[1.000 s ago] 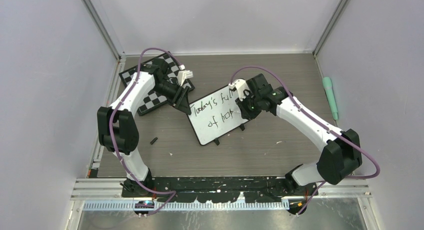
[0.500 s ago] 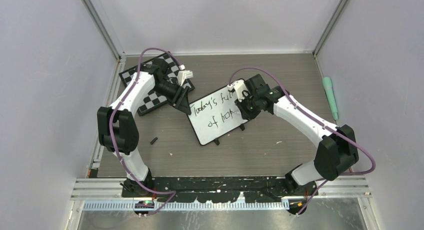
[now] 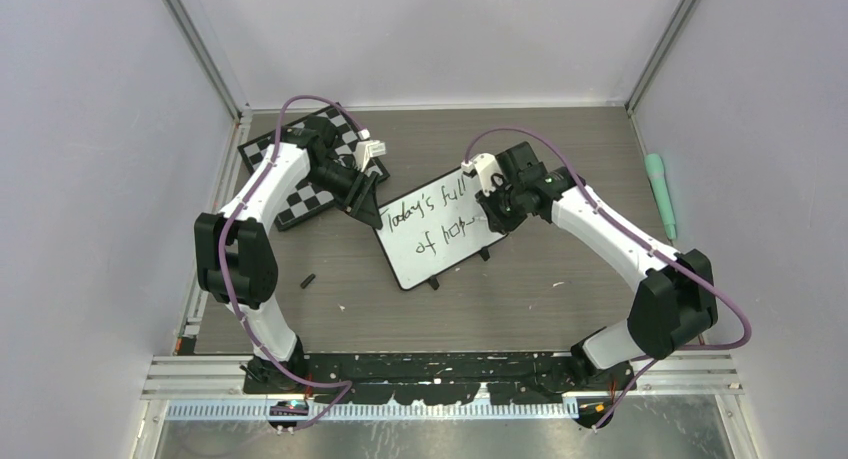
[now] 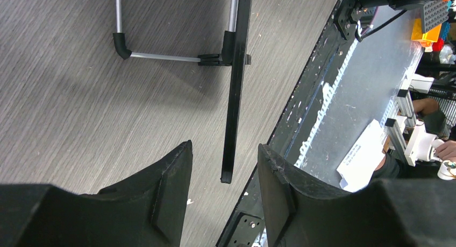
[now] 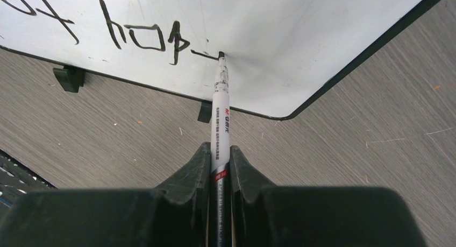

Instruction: Write a sentence on the whiteboard

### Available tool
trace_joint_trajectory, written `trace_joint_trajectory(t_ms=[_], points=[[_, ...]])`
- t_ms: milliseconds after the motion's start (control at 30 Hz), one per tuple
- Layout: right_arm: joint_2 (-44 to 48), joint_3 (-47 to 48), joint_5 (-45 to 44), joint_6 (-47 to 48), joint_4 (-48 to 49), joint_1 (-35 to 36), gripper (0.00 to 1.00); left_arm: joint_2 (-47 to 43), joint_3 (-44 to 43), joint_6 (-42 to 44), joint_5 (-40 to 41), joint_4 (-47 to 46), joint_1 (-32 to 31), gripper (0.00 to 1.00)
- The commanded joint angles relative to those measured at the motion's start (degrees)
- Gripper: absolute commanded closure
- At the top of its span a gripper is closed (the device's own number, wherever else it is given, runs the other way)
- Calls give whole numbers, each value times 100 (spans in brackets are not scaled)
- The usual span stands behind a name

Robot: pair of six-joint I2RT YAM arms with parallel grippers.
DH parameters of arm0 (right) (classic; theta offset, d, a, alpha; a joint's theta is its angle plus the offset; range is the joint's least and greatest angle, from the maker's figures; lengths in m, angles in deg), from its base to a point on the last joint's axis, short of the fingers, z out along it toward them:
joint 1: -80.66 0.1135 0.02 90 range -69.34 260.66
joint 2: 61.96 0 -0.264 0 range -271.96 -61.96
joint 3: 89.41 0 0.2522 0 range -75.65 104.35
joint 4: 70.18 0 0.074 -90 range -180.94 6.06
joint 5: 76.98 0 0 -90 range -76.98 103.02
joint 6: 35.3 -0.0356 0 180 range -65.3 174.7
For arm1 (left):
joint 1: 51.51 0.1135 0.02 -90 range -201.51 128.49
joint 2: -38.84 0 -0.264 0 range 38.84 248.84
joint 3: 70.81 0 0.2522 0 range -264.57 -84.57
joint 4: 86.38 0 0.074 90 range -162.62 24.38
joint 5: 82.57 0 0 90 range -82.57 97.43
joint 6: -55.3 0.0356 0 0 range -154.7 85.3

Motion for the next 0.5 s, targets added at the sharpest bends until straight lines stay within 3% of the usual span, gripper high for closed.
trace_joint_trajectory(t_ms=[0,467], points=[[-38,386,9,64,125,-31,100,-128,-163,27,-54,10,-24,50],[-127,295,255,-39,59,109,100,-128,-180,32,-53,20,-27,50]])
